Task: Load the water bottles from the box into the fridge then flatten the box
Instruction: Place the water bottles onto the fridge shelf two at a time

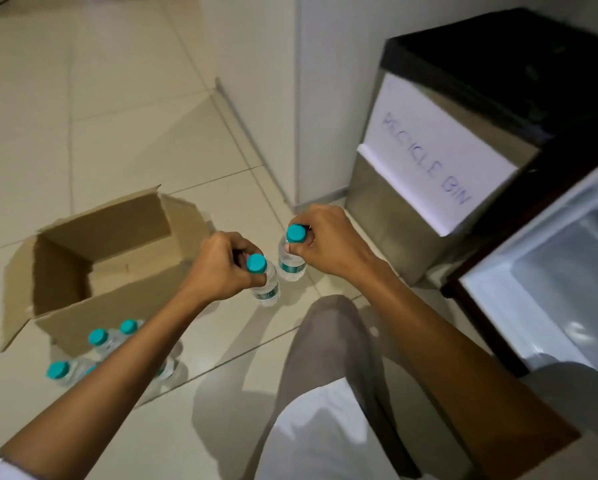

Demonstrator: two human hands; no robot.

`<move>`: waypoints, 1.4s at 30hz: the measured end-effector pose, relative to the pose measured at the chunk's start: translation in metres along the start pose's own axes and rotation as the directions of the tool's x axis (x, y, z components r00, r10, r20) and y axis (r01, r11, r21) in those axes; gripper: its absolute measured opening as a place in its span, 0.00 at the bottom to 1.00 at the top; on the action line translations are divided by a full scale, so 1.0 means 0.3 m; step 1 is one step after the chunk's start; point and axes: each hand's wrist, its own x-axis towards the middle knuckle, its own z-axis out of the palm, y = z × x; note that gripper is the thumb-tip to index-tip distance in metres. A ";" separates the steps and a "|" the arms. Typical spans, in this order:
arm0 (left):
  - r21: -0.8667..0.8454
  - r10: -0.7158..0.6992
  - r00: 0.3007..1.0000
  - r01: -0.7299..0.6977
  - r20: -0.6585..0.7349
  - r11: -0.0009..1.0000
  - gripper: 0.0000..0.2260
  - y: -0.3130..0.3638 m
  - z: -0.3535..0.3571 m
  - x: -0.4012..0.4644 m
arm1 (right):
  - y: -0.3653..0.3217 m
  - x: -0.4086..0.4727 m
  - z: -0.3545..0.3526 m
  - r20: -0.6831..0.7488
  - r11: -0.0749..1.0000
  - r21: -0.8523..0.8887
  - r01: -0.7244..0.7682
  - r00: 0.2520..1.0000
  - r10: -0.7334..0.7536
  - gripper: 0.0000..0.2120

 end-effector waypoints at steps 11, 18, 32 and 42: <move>-0.058 0.436 0.879 -0.433 0.193 0.899 0.09 0.636 0.036 0.186 | 0.152 -0.251 -0.556 -0.312 0.966 -0.032 -0.256 0.921 0.234 0.11; -0.233 0.657 0.710 -0.615 0.254 0.753 0.08 1.058 0.070 0.192 | 0.193 -0.449 -0.892 -0.522 0.916 -0.044 -0.400 0.791 0.320 0.10; -0.543 0.790 0.610 -0.642 0.067 0.542 0.10 1.726 0.192 0.057 | 0.243 -0.838 -1.468 -0.865 0.848 0.026 -0.529 0.413 0.284 0.14; -0.672 0.782 0.587 -0.667 -0.210 0.320 0.06 2.017 0.369 -0.055 | 0.388 -1.035 -1.608 -0.994 0.854 0.070 -0.515 -0.110 0.015 0.11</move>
